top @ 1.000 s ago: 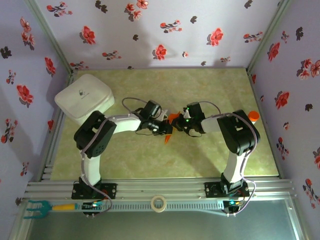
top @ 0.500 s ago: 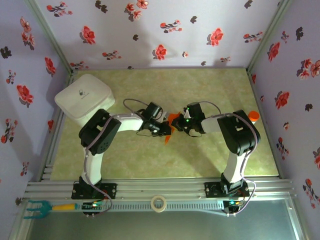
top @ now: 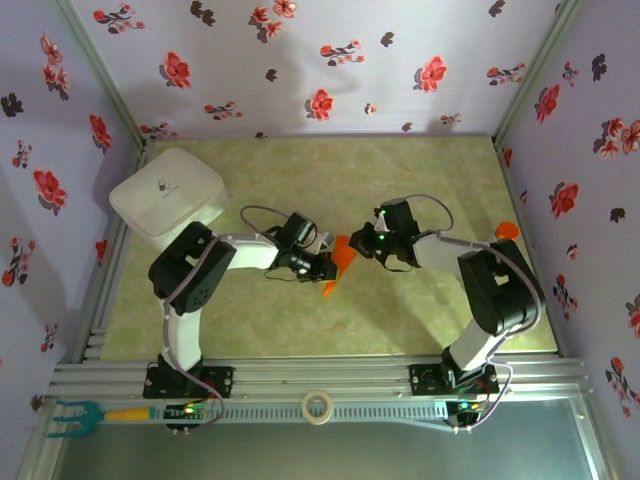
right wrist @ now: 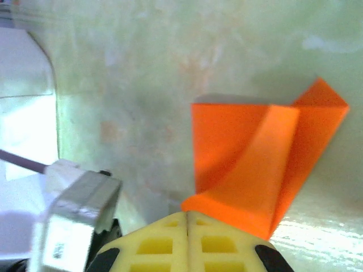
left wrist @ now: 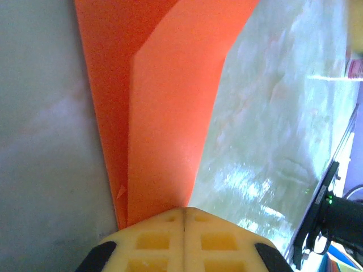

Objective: Fold a paper plane with a square sheet of paper (pick it up from the middle)
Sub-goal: Fold the wing for the fifth time at the center of the table.

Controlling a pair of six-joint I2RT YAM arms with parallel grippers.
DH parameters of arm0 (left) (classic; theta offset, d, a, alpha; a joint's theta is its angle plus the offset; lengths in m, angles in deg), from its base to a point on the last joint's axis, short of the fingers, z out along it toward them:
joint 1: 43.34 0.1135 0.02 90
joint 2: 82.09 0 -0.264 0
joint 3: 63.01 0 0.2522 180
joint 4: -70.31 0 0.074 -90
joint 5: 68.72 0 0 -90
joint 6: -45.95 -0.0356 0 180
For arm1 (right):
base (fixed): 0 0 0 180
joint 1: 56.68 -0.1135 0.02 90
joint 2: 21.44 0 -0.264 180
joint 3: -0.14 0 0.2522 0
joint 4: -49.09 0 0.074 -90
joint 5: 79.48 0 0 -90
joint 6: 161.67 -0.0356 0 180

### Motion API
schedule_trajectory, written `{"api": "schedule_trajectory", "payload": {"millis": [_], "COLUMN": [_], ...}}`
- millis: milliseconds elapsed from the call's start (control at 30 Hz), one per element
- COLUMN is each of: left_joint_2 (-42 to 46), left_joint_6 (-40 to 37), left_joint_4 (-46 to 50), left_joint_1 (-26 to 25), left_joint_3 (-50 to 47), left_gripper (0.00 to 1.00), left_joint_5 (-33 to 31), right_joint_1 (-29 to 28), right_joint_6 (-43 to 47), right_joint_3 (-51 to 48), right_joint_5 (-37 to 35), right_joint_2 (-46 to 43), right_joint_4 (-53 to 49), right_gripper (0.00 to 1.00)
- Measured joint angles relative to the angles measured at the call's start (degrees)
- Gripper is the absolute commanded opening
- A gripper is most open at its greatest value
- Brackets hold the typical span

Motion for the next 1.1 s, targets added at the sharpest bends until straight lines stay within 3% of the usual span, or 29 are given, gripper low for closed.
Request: {"api": "schedule_trajectory", "payload": {"millis": [567, 1100], "left_joint_2": [0.3, 0.3], "left_joint_6": [-0.5, -0.5], "left_joint_4": [0.6, 0.2], "left_joint_1": [0.2, 0.3], "left_joint_3": [-0.6, -0.8], "left_gripper": [0.0, 0.0], "left_joint_5": [1.2, 1.6], "right_joint_1": [-6.9, 0.7], "right_joint_6": [2.6, 1.9], "right_joint_3": [1.1, 1.7], "right_joint_5": [-0.6, 4.1], "right_joint_2": [5.6, 10.6], "right_joint_4": [-1.5, 1.9], "right_gripper": [0.03, 0.04]}}
